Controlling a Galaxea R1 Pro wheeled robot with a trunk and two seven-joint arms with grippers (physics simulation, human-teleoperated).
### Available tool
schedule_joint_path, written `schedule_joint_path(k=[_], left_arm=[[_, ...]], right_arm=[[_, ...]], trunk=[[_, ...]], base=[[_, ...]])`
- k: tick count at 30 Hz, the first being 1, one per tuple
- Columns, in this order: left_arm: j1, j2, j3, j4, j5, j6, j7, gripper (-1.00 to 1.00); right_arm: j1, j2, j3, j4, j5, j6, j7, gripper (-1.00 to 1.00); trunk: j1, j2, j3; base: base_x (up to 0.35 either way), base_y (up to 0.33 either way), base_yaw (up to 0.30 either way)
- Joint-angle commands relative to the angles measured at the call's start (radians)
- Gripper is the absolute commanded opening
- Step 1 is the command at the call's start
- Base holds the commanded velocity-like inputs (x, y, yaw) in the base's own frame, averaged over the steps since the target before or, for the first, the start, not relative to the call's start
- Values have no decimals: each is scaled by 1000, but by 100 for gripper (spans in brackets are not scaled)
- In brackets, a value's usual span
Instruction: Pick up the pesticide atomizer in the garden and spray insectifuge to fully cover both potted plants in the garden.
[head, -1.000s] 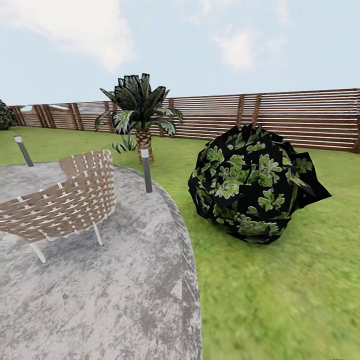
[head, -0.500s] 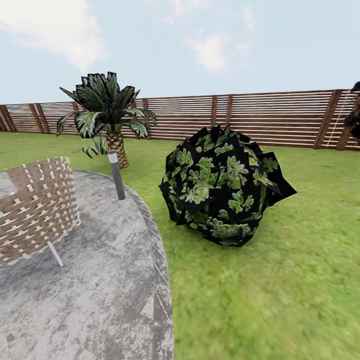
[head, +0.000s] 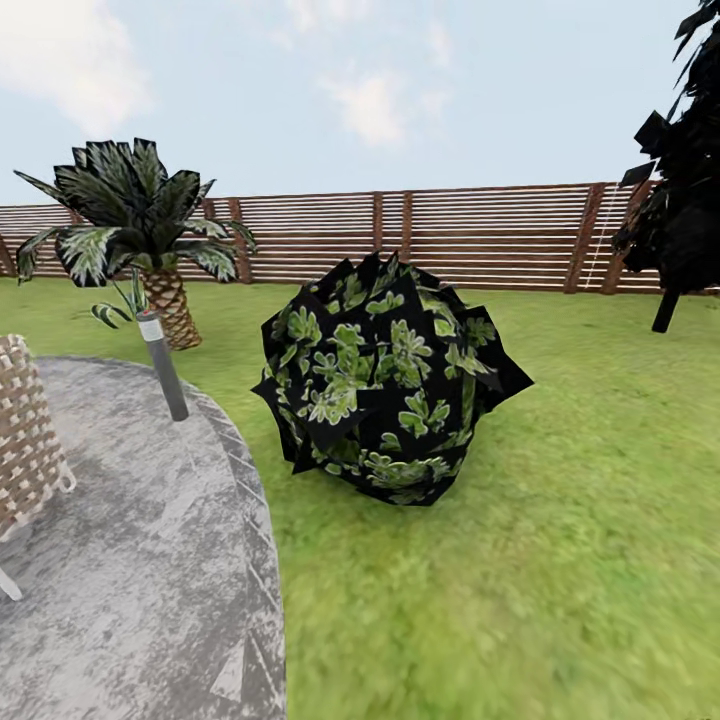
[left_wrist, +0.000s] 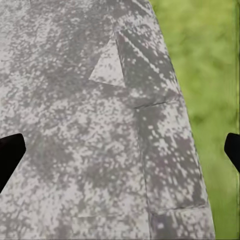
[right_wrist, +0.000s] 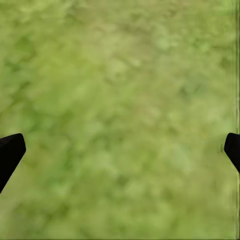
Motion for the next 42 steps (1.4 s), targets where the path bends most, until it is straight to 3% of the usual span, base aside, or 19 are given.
schedule_joint_path(k=[1,42], left_arm=[[0,0,2,0,-3,-3,2,100],[0,3,2,0,1,-3,2,100]], right_arm=[[-1,0,0,1,-1,-3,0,100],[-1,0,0,1,-1,-3,0,100]], trunk=[[0,0,-1],[0,0,9]], base=[[282,-210,-267],[283,-210,-267]])
